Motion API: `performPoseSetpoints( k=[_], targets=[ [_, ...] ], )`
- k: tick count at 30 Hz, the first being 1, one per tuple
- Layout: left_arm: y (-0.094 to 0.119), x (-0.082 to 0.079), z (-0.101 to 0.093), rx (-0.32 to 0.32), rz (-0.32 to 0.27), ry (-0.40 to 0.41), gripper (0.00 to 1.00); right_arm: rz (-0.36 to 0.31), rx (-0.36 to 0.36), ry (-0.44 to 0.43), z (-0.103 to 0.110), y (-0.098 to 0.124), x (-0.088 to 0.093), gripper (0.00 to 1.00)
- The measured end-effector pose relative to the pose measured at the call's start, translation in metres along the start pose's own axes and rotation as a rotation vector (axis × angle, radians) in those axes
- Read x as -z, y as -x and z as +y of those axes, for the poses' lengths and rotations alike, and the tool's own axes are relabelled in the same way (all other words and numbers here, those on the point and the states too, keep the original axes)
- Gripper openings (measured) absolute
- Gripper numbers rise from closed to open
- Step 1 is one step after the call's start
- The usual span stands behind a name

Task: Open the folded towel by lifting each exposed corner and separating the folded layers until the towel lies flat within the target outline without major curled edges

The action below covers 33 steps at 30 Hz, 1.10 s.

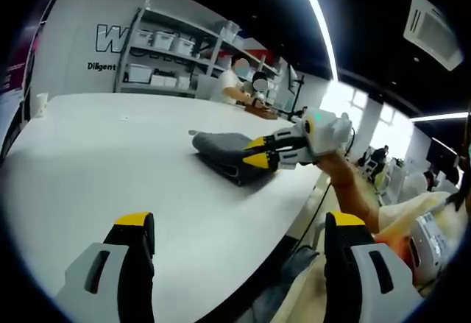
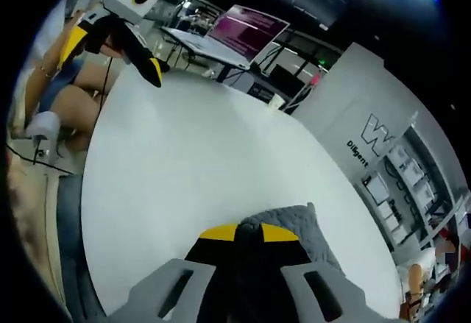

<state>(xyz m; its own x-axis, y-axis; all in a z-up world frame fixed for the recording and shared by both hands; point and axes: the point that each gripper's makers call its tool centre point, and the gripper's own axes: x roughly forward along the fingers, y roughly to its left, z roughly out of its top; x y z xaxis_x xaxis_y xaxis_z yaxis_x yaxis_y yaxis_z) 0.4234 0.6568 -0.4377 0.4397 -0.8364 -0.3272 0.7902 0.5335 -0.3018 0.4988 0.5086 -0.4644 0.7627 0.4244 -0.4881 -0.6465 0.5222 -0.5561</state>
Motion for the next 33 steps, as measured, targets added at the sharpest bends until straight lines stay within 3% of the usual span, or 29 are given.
performPoseSetpoints(
  k=[5, 14, 23, 33],
  targets=[
    [0.003, -0.001, 0.001, -0.005, -0.005, 0.0, 0.94, -0.028, -0.013, 0.008, 0.009, -0.001, -0.012, 0.03],
    [0.004, -0.004, 0.006, -0.007, -0.01, 0.0, 0.94, -0.09, 0.034, -0.053, -0.006, 0.016, -0.015, 0.03],
    [0.001, -0.003, 0.001, 0.0, -0.007, -0.002, 0.94, -0.158, 0.119, -0.147, -0.042, 0.047, -0.01, 0.02],
    [0.002, -0.004, 0.002, 0.004, -0.011, 0.001, 0.94, -0.195, 0.272, -0.267, -0.09, 0.078, 0.017, 0.02]
  ],
)
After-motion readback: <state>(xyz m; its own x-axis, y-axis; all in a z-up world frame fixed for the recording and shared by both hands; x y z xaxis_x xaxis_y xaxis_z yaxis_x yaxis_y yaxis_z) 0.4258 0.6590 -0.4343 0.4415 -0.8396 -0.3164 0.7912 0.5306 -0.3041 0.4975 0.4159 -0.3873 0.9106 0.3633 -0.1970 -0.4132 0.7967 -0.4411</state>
